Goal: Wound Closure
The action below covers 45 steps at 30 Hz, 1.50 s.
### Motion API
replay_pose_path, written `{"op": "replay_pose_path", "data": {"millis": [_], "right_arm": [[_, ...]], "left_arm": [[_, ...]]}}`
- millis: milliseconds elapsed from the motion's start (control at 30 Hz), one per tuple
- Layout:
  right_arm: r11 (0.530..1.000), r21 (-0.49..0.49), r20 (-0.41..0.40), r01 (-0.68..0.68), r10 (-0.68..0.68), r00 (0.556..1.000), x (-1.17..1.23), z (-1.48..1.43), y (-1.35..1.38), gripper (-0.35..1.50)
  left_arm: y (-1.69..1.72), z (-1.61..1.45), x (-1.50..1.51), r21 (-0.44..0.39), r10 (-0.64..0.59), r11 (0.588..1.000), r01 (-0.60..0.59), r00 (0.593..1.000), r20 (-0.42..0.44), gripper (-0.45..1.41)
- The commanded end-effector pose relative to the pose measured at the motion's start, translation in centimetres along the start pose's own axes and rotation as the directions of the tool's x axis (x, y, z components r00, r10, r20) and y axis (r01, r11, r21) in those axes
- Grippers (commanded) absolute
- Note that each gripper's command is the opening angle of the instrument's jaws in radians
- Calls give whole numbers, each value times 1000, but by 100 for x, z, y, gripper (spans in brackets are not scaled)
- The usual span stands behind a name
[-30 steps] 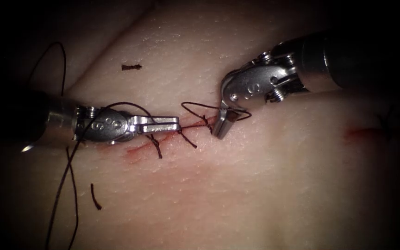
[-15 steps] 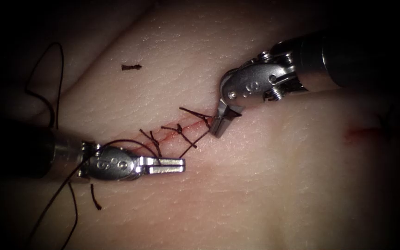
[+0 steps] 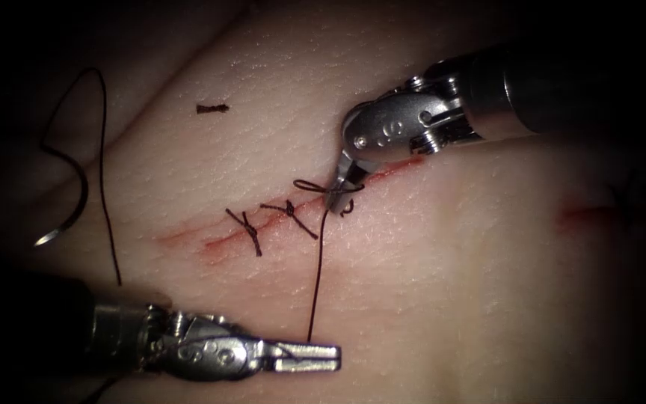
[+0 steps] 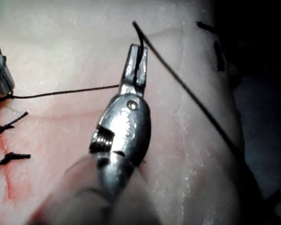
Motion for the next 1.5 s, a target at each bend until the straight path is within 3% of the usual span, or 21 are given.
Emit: {"op": "replay_pose_path", "data": {"millis": [33, 933, 1500], "right_arm": [[1000, -7, -6, -3, 3, 1000, -4, 5, 8, -35], [999, -38, -11, -29, 29, 1000, -22, 11, 24, -35], [997, -57, -3, -48, 48, 999, -36, 14, 36, -35]], "left_arm": [[14, 7, -1, -7, -2, 1000, 2, 1000, -5, -45], [135, 38, 89, -93, 16, 996, -17, 1000, -20, -45], [199, 62, 100, -149, 54, 987, -58, 998, -33, -45]]}}
